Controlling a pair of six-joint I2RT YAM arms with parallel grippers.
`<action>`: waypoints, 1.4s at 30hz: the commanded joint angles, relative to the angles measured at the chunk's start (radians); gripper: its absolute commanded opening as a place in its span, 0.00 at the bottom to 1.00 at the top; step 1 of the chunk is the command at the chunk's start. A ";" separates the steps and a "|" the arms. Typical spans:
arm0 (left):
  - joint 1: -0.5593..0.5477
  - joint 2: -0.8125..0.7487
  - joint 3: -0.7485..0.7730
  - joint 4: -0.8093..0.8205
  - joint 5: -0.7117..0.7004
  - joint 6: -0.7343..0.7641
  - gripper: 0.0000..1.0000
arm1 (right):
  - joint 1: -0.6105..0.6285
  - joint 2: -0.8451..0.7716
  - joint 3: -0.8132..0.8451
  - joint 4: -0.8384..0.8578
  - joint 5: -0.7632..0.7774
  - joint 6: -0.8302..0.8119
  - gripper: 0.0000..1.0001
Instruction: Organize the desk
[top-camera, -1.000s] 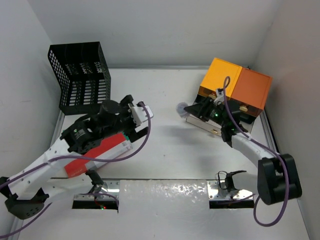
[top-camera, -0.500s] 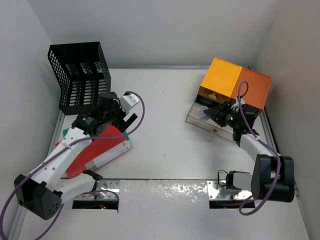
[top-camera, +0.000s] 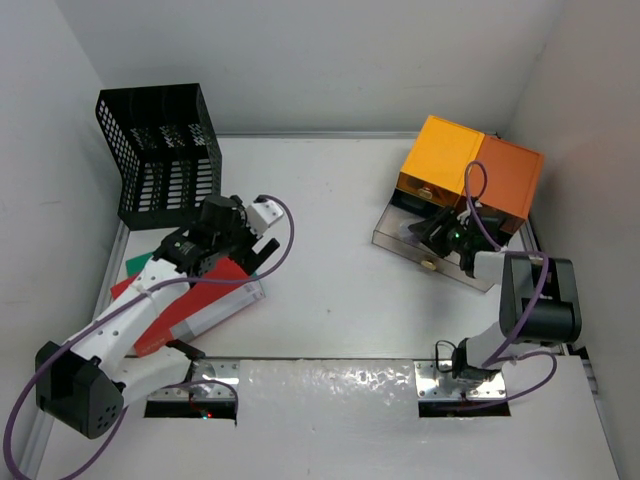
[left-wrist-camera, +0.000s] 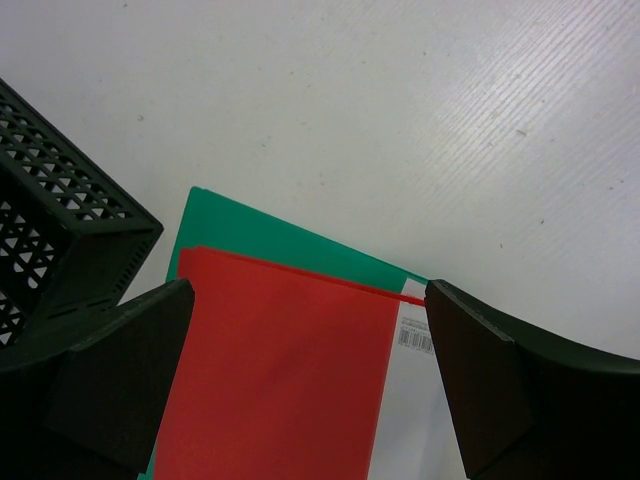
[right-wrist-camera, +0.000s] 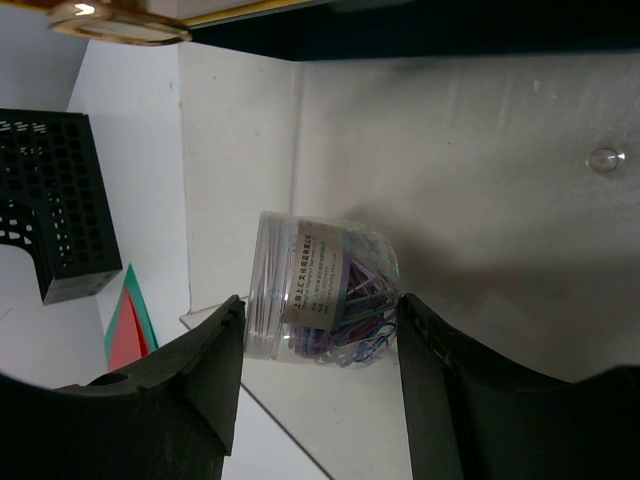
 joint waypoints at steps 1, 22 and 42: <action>0.008 -0.005 -0.009 0.059 0.025 0.010 1.00 | 0.010 0.018 0.022 0.130 0.013 0.027 0.00; 0.006 0.027 0.037 0.021 0.035 0.047 1.00 | 0.010 0.034 0.069 -0.140 0.193 -0.115 0.62; 0.006 0.008 0.051 -0.018 0.044 0.064 1.00 | 0.206 -0.153 0.292 -0.594 0.495 -0.430 0.72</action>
